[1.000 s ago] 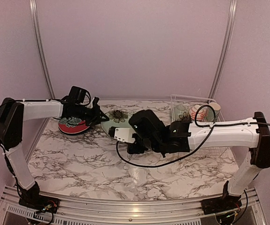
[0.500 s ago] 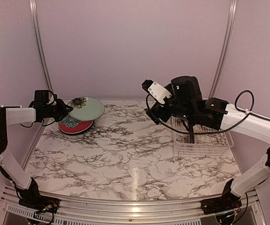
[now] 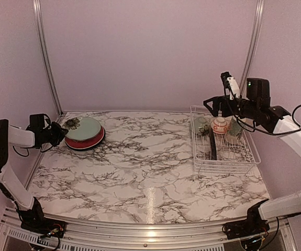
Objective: Unload the mixed dishes from the dish rack
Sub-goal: Place the plate on the plate.
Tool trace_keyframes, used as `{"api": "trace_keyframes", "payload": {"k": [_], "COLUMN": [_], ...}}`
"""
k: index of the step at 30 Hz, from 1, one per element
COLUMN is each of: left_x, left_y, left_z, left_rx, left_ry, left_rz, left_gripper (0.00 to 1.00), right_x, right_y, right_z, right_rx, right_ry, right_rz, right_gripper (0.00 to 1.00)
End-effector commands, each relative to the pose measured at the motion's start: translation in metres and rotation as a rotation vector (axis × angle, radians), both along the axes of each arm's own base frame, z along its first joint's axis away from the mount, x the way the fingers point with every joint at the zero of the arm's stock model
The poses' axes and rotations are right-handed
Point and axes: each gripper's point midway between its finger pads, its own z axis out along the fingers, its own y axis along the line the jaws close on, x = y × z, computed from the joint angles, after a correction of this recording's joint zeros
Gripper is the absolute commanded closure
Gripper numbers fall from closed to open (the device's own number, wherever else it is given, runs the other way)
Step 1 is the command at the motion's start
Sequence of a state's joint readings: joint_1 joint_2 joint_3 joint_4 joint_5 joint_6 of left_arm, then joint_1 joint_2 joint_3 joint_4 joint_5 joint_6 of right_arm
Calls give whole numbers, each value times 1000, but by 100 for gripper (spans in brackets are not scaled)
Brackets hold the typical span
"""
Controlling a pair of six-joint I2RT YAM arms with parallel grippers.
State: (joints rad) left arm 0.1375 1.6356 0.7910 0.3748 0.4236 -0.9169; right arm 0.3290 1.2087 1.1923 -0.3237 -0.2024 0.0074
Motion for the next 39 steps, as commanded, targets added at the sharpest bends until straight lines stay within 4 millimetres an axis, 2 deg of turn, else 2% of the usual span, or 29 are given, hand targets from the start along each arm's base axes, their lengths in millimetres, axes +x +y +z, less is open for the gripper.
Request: {"api": "trace_keyframes", "payload": {"k": [1,4,11,14,24,30,39], "left_x": [22,27,41,46,52,49,35], "left_y": [1,2,7,8,6,9,11], "left_z": [38,31,25,18,-3,-9,-11], "left_rx": [-26,-26,-17,-12,-15,16,73], "left_ry": [-177,-166,-163,-154,-120,-101,-62], "left_rz": [-21,-20,-10,-10,-25,-24,-19], "left_gripper": [100,100,100,100,100,90,55], "right_x": [-22,-25,-37,-39,-19,-4,-2], "right_y": [9,2,1,-2,-18,-31,-40], "right_z": [14,19,47,52,42,32,21], "right_rx": [142,155,183,180,207,192,150], "right_ry": [19,12,-62,-77,23,102,149], "right_rz": [112,100,127,115,-5,-117,-173], "right_gripper": [4,3,2,1,1,2,1]}}
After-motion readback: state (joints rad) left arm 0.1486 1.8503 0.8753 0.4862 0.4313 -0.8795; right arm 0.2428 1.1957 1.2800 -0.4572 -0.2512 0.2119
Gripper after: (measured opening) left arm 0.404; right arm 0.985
